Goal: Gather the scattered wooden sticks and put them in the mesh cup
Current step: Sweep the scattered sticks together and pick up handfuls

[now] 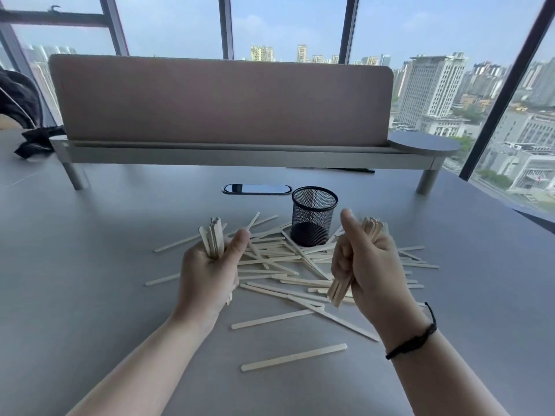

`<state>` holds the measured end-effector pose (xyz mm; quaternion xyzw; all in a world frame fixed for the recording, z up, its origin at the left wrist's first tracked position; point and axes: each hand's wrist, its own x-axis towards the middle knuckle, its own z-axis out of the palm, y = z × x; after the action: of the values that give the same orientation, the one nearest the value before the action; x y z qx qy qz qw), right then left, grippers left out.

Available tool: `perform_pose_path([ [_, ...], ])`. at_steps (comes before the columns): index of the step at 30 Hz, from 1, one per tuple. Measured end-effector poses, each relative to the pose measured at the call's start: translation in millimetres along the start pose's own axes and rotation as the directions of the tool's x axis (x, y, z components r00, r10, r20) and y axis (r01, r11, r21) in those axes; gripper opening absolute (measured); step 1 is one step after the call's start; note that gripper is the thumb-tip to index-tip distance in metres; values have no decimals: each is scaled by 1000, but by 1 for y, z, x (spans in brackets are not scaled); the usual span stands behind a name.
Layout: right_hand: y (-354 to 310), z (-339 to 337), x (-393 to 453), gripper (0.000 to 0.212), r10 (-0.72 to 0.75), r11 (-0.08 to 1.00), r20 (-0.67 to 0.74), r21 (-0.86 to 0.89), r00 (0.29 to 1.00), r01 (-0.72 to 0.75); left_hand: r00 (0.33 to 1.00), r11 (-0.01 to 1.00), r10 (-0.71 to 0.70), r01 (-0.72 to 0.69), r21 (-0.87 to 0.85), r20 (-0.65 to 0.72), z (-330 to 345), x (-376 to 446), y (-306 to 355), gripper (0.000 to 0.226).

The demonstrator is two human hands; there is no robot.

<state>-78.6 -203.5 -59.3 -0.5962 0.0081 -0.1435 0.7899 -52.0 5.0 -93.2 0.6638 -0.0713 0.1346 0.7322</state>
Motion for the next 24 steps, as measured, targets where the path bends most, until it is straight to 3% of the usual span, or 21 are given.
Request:
perform_pose_path([
  [9, 18, 4, 5, 59, 42, 992, 39, -117, 998, -37, 999, 992, -40, 38, 121, 14, 4, -1, -6, 62],
  [14, -32, 21, 36, 65, -52, 999, 6, -14, 999, 52, 987, 987, -157, 159, -27, 39, 6, -2, -3, 64],
  [19, -71, 53, 97, 60, -154, 981, -69, 111, 986, 161, 987, 987, -148, 152, -53, 68, 7, -5, 0, 69],
  [24, -40, 64, 146, 50, -28, 999, -179, 33, 983, 34, 981, 978, -172, 181, -106, 90, 6, -2, 0, 69],
])
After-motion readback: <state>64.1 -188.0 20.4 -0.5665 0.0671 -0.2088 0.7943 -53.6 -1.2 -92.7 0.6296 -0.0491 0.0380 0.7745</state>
